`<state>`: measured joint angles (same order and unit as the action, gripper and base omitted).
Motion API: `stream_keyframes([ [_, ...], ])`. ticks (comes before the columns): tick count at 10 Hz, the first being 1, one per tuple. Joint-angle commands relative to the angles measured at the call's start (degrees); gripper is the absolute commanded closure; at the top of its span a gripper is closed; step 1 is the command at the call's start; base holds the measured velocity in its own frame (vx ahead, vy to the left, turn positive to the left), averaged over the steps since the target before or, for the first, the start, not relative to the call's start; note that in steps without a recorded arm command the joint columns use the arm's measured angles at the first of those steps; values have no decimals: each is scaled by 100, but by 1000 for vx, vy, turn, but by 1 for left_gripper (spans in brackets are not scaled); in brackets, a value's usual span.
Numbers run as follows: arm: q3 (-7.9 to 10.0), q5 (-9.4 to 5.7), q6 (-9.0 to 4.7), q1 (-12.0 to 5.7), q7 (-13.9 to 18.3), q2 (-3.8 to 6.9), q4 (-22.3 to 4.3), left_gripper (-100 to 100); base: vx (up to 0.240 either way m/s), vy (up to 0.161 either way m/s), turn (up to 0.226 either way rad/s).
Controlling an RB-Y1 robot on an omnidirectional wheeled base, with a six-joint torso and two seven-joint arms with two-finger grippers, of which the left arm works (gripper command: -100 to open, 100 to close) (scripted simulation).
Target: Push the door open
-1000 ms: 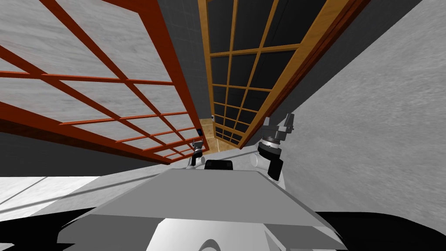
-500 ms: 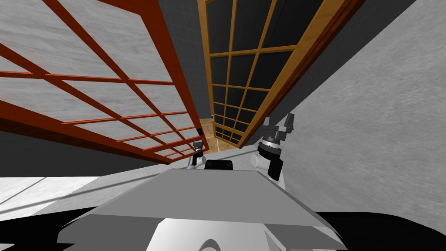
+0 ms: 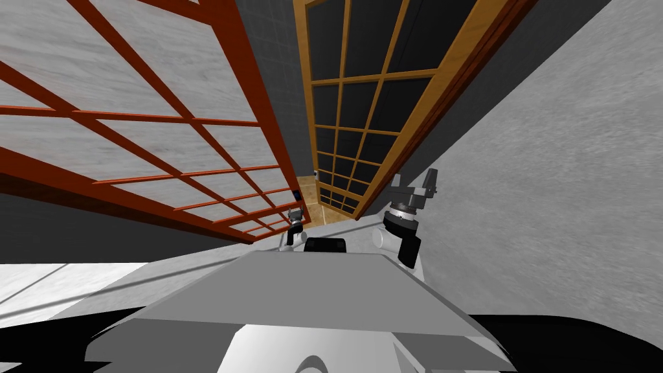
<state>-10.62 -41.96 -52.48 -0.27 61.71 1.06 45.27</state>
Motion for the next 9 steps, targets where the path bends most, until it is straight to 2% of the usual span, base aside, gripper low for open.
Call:
stream_keyframes([
  [1, 0, 0, 0, 0, 0, 0, 0, -100, -7, 0, -2],
  [2, 17, -13, 2, -13, 37, 105, -16, -100, 99, 55, -23],
  [5, 42, -29, 3, -32, 61, 180, -40, -100, 184, 65, -22],
  [7, 64, -42, 4, -47, 81, 189, -60, -100, 191, 59, -22],
  [9, 86, -56, 4, -63, 102, 143, -80, -100, 193, 71, -24],
])
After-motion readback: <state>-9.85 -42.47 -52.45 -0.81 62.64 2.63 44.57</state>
